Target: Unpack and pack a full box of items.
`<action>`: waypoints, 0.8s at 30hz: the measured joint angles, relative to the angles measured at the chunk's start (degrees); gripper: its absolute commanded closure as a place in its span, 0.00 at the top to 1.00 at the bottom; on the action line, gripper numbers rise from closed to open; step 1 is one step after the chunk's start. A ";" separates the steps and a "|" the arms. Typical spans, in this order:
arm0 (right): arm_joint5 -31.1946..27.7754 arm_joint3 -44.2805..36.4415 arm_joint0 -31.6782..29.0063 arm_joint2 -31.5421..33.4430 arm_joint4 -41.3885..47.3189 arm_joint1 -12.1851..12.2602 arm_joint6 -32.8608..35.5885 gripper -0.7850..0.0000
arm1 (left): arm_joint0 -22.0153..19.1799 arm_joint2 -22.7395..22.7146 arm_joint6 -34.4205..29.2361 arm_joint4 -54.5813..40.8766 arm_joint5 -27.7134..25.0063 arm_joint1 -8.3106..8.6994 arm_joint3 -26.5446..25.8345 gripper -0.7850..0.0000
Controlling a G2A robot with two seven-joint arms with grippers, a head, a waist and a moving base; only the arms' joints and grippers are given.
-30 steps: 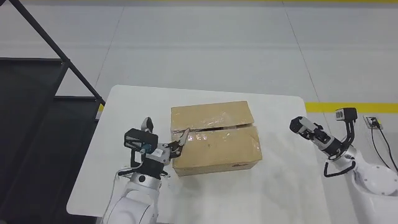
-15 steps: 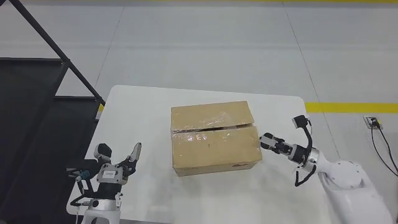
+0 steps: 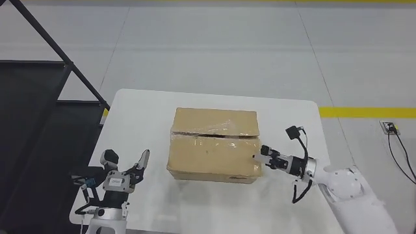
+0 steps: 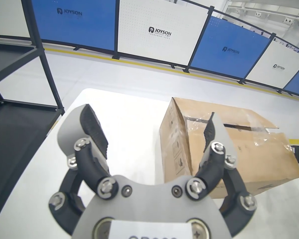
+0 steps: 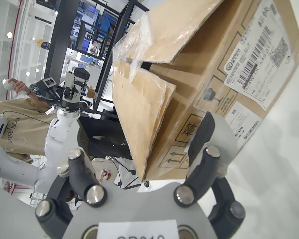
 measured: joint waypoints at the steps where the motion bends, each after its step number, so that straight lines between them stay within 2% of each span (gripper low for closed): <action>1: -0.40 -0.54 -0.31 0.00 0.54 0.08 0.82 1.00 | -0.08 -0.05 -0.11 -0.04 -0.14 0.04 0.07 1.00; 5: -1.02 -2.44 -1.84 1.33 2.23 0.64 3.28 1.00 | -0.62 -0.06 -0.62 -0.31 -1.03 0.23 0.46 1.00; 7: 0.64 -3.47 -3.03 3.65 1.36 0.99 0.05 1.00 | -1.02 0.10 -0.95 -0.31 -1.84 0.35 0.67 1.00; 8: 1.85 -4.10 -3.72 5.01 0.41 1.12 -2.73 1.00 | -1.22 0.22 -1.15 -0.25 -2.25 0.40 0.76 1.00; 12: 8.64 -11.68 -8.88 10.53 -7.08 1.17 -21.00 1.00 | -2.29 1.47 -2.10 0.51 -4.22 0.63 1.29 1.00; 15: 9.29 -16.53 -11.28 11.42 -7.49 0.98 -29.37 1.00 | -3.22 2.72 -3.10 2.20 -6.08 0.86 1.87 1.00; 24: 8.46 -15.46 -10.46 10.15 -6.26 0.82 -26.78 1.00 | -4.37 4.03 -3.28 2.68 -7.63 1.02 2.18 1.00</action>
